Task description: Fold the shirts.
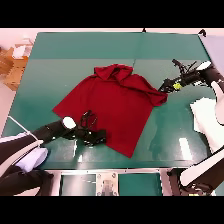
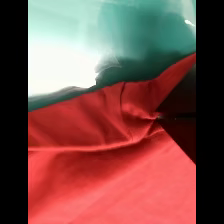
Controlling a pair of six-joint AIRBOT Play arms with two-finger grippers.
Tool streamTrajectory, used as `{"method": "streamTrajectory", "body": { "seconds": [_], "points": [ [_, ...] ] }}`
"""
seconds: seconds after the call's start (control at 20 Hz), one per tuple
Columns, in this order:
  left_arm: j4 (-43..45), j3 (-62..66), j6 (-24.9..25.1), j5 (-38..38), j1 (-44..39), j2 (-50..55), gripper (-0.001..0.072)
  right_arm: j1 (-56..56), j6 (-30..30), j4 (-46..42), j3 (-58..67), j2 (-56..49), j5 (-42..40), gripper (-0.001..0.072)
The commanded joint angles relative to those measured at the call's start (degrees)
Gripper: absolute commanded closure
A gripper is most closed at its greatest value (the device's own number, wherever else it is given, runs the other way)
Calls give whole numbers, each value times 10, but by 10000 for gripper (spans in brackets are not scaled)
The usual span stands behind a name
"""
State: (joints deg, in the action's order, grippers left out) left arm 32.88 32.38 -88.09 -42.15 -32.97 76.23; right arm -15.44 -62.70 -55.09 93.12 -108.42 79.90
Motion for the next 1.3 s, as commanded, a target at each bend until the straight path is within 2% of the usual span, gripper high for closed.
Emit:
{"method": "streamTrajectory", "body": {
  "seconds": [0.0,0.15,0.25,0.45,0.6,0.7,0.9,0.95,1.0,1.05,1.1,1.15,1.2,1.25],
  "points": [
    [50,22,16,-13,26,2,682,-7,-4,-13,3,-3,22,694],
    [175,81,12,-113,142,-3,682,-25,-18,-9,-24,8,47,695],
    [236,128,17,-166,234,-5,682,-39,-18,-2,-92,46,43,695],
    [299,224,111,-237,364,8,682,-59,-18,79,-307,176,-13,695],
    [305,278,160,-275,405,51,682,-57,-18,117,-482,287,-112,695],
    [329,310,178,-305,409,93,682,-58,-40,123,-553,325,-181,695],
    [352,363,177,-320,409,137,682,-57,-44,131,-589,330,-195,687],
    [341,365,177,-319,409,137,682,-57,-41,131,-583,330,-194,588],
    [336,369,175,-331,409,137,673,-58,-32,131,-571,330,-188,452],
    [342,376,174,-357,410,136,387,-59,-19,131,-551,330,-180,356],
    [360,387,158,-390,410,135,183,-59,-11,128,-528,330,-173,311],
    [389,399,142,-424,410,133,184,-59,-11,121,-500,330,-171,218],
    [411,409,130,-447,410,129,184,-58,-11,120,-477,329,-170,175],
    [429,412,119,-459,411,122,184,-56,-11,120,-454,322,-163,175]
  ]
}}
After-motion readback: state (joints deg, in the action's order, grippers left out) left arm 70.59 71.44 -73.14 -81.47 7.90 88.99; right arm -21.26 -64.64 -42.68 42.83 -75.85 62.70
